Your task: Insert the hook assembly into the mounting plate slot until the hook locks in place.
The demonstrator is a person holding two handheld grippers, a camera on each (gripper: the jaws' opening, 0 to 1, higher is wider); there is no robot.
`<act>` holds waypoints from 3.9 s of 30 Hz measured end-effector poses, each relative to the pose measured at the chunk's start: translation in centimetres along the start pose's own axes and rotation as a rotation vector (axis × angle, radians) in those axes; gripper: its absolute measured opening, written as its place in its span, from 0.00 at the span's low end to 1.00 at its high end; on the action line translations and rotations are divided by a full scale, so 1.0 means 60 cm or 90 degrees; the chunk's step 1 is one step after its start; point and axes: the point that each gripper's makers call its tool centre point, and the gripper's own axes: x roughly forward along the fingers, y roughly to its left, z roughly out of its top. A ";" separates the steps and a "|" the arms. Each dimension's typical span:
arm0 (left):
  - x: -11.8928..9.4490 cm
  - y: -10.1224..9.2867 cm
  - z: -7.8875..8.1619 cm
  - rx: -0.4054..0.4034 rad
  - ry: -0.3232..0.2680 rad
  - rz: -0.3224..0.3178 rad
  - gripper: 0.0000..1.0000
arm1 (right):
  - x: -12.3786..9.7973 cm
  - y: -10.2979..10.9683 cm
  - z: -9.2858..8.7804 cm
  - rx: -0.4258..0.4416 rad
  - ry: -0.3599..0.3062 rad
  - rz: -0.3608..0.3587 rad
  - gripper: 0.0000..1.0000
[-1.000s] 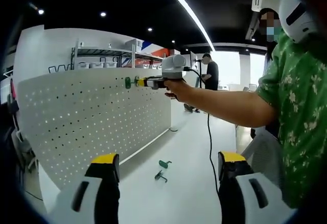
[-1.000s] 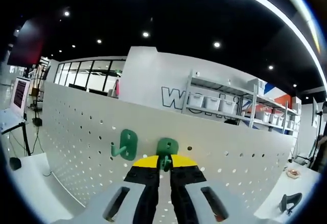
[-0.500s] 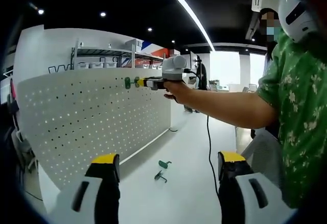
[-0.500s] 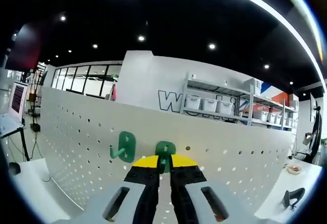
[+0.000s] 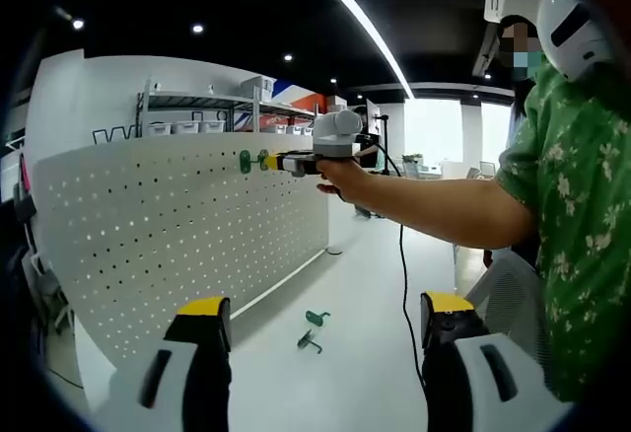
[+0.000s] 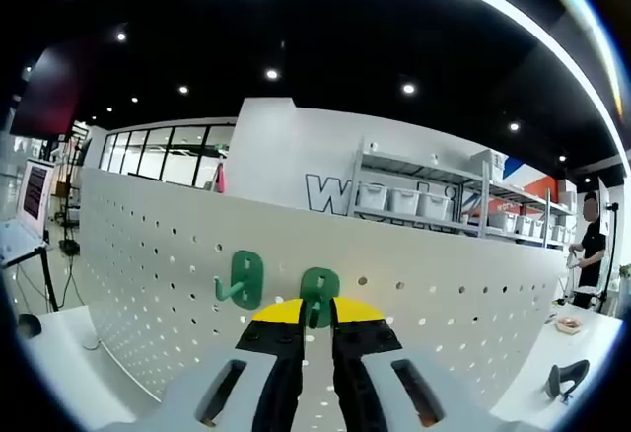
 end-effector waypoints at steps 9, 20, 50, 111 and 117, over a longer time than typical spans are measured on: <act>-0.001 0.002 -0.002 -0.001 -0.001 0.001 0.81 | -0.003 0.003 0.001 -0.002 -0.006 0.000 0.17; 0.001 0.001 0.000 0.002 -0.002 -0.001 0.81 | -0.011 -0.003 0.006 0.011 -0.017 -0.003 0.25; 0.005 -0.022 0.016 0.005 -0.013 -0.007 0.82 | -0.079 -0.002 0.002 0.023 -0.016 0.030 0.46; -0.015 -0.093 -0.049 -0.064 0.015 0.001 0.85 | -0.468 0.098 -0.126 0.098 0.130 0.186 0.57; -0.019 -0.108 -0.072 -0.075 0.030 -0.004 0.84 | -0.503 0.119 -0.147 0.100 0.152 0.201 0.57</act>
